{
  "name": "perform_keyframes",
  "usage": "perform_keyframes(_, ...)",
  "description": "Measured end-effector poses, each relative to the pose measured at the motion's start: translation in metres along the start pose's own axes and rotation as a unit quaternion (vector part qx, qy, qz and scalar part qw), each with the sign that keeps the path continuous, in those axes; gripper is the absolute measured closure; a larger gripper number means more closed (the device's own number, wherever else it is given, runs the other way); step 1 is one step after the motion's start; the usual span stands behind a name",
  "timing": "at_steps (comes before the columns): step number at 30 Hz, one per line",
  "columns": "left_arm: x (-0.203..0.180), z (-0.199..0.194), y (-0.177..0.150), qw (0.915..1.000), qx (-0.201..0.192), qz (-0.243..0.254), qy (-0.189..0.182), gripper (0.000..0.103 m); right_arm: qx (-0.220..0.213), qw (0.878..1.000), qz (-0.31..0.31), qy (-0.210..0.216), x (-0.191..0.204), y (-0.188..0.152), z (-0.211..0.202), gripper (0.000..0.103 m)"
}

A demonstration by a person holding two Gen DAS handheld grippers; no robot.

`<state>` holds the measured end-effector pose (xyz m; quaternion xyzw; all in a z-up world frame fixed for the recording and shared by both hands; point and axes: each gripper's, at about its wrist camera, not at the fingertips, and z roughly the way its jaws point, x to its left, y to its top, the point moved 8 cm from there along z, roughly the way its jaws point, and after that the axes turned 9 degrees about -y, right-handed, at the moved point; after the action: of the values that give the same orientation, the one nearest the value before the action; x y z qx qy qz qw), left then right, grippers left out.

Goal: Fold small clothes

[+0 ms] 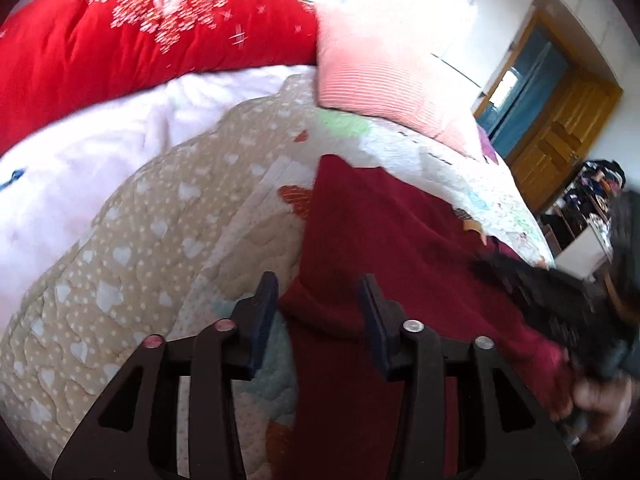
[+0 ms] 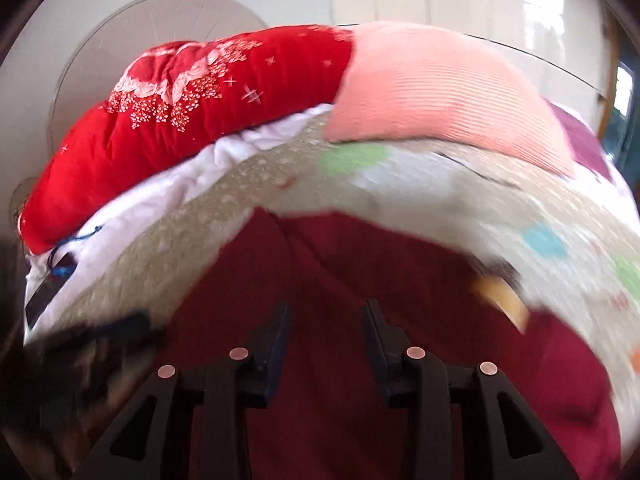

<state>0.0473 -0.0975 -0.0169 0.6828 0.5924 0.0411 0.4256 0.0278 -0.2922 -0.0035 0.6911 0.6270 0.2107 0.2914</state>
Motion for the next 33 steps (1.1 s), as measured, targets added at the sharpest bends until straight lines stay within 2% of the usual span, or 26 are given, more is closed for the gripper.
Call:
perform_keyframes(2, -0.005, 0.003, -0.002, 0.9999, 0.006, 0.010, -0.001, 0.044, 0.007, 0.999, 0.009, -0.032, -0.022, -0.027, -0.018, 0.068)
perform_keyframes(4, -0.012, 0.012, -0.008, 0.9994, 0.021, 0.028, -0.004, 0.037, 0.023, 0.997, 0.031, -0.066, -0.049, -0.056, -0.025, 0.068)
perform_keyframes(6, -0.014, 0.020, -0.013, 0.9986, 0.033, 0.039, 0.009, 0.037, 0.059, 0.993, 0.037, -0.100, -0.070, -0.082, -0.017, 0.068)
perform_keyframes(9, -0.015, 0.023, -0.019, 0.9970, 0.036, 0.059, 0.033, 0.037, 0.052, 0.991, 0.071, -0.103, -0.091, -0.098, -0.029, 0.068)
perform_keyframes(13, -0.015, 0.020, -0.021, 0.9968, 0.041, 0.054, 0.043, 0.037, 0.042, 0.986, 0.104, -0.120, -0.114, -0.102, -0.056, 0.068)
perform_keyframes(16, -0.028, 0.003, -0.015, 0.9974, 0.016, 0.059, 0.037, 0.037, 0.036, 0.981, 0.129, -0.143, -0.135, -0.102, -0.066, 0.068)
perform_keyframes(18, -0.044, -0.001, -0.011, 0.9958, 0.017, 0.083, 0.033, 0.037, 0.033, 0.978, 0.144, -0.147, -0.149, -0.101, -0.065, 0.068)
perform_keyframes(22, -0.064, 0.006, -0.009, 0.9946, 0.030, 0.096, 0.026, 0.037, 0.051, 0.972, 0.159, -0.167, -0.170, -0.107, -0.055, 0.068)
perform_keyframes(26, -0.078, 0.025, -0.014, 0.9923, 0.048, 0.110, 0.031, 0.037, 0.069, 0.969, 0.169, -0.167, -0.179, -0.109, -0.045, 0.068)
perform_keyframes(29, -0.079, 0.040, -0.021, 0.9906, 0.066, 0.113, 0.040, 0.037, 0.070, 0.968, 0.173, -0.168, -0.177, -0.106, -0.052, 0.068)
perform_keyframes(33, -0.074, 0.050, -0.027, 0.9894, 0.076, 0.112, 0.053, 0.037, 0.060, 0.974, 0.167, -0.142, -0.160, -0.109, -0.069, 0.068)
